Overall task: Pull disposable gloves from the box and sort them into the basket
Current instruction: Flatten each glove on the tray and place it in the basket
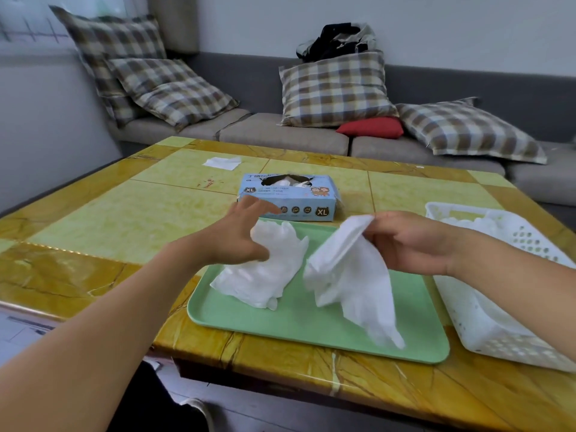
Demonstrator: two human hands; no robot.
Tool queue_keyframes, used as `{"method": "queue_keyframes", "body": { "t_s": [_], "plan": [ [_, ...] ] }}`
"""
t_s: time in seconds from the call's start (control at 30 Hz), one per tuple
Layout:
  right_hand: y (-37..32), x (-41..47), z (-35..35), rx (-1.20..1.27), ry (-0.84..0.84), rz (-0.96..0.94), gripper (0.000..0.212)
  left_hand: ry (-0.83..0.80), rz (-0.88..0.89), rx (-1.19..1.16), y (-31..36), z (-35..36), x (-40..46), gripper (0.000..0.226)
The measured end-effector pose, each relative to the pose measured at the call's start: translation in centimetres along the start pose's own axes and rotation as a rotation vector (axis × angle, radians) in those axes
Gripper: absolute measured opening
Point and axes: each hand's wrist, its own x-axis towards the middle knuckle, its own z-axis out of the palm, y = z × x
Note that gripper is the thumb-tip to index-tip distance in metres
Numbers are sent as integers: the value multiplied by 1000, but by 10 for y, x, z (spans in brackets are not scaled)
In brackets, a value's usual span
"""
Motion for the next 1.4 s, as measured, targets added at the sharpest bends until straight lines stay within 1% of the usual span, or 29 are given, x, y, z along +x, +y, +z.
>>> {"method": "queue_keyframes", "body": {
  "t_s": [0.07, 0.1, 0.13, 0.17, 0.23, 0.27, 0.3, 0.33, 0.37, 0.4, 0.43, 0.47, 0.53, 0.6, 0.63, 0.7, 0.77, 0.8, 0.83, 0.9, 0.93, 0.97, 1.0, 1.07, 1.1, 1.17, 1.23, 1.33, 1.4],
  "plan": [
    [-2, 1, 3, 198, 59, -7, 39, -145, 61, -295, 26, 6, -3, 86],
    [-2, 2, 5, 240, 63, -9, 43, -219, 100, -378, 37, 14, -3, 84],
    [-1, 3, 6, 243, 77, -18, 44, -243, 135, -430, 47, 24, -2, 77],
    [-1, 2, 7, 238, 108, -25, 43, -210, 154, -476, 56, 35, 3, 63],
    [-1, 2, 6, 224, 184, -14, 34, -45, 142, -641, 72, 46, 11, 25],
    [-1, -1, 4, 218, 220, 5, 30, 30, 116, -749, 80, 48, 14, 14],
    [-1, -2, 3, 215, 250, 25, 26, 89, 70, -856, 84, 48, 17, 17],
    [-1, -6, 1, 213, 262, 41, 24, 138, 17, -928, 87, 46, 20, 26],
    [-1, -10, -1, 214, 242, 49, 26, 173, -19, -945, 89, 44, 22, 33],
    [-1, -18, -4, 218, 199, 49, 33, 184, -37, -928, 93, 44, 23, 39],
    [-2, -22, -3, 203, 136, 51, 40, 179, -39, -910, 92, 44, 21, 41],
    [-2, -28, -2, 191, 68, 44, 41, 147, -35, -903, 94, 45, 21, 43],
    [-1, -34, -1, 166, 7, 1, 29, 35, -22, -933, 98, 43, 20, 45],
    [3, -33, -3, 136, 95, -4, 14, -73, -21, -936, 101, 40, 22, 42],
    [6, -30, -7, 122, 151, 10, 11, -93, -45, -898, 102, 40, 24, 38],
    [10, -22, -14, 98, 215, 69, 7, -86, -137, -708, 100, 41, 36, 33],
    [10, -15, -20, 67, 279, 98, 10, -36, -191, -577, 98, 43, 48, 29],
    [6, -12, -23, 57, 332, 60, 12, 28, -167, -590, 100, 41, 54, 28],
    [-3, -9, -25, 51, 391, -35, 16, 118, -105, -637, 104, 36, 60, 27],
    [-25, -8, -30, -14, 514, -335, 26, 357, 120, -667, 115, 17, 64, 19],
    [-37, -11, -30, -116, 570, -485, 29, 467, 252, -623, 121, 6, 62, 14],
    [-45, -15, -30, -248, 614, -600, 34, 531, 366, -578, 126, -3, 61, 11],
    [-48, -19, -31, -366, 649, -669, 38, 542, 439, -524, 127, -7, 60, 10],
    [-42, -21, -31, -528, 639, -663, 40, 482, 467, -416, 119, -3, 58, 10],
    [-31, -19, -32, -615, 598, -611, 35, 422, 439, -381, 112, 6, 57, 9],
    [-6, -13, -36, -875, 507, -472, 19, 269, 382, -291, 96, 28, 56, 9],
    [19, -12, -40, -1059, 393, -305, 11, 71, 352, -134, 82, 48, 54, 6],
    [39, -17, -32, -1185, 131, -135, 10, -286, 307, 10, 71, 73, 44, 11],
    [40, -21, -20, -1267, -34, -20, 13, -463, 303, 55, 74, 81, 34, 18]
  ]
}}
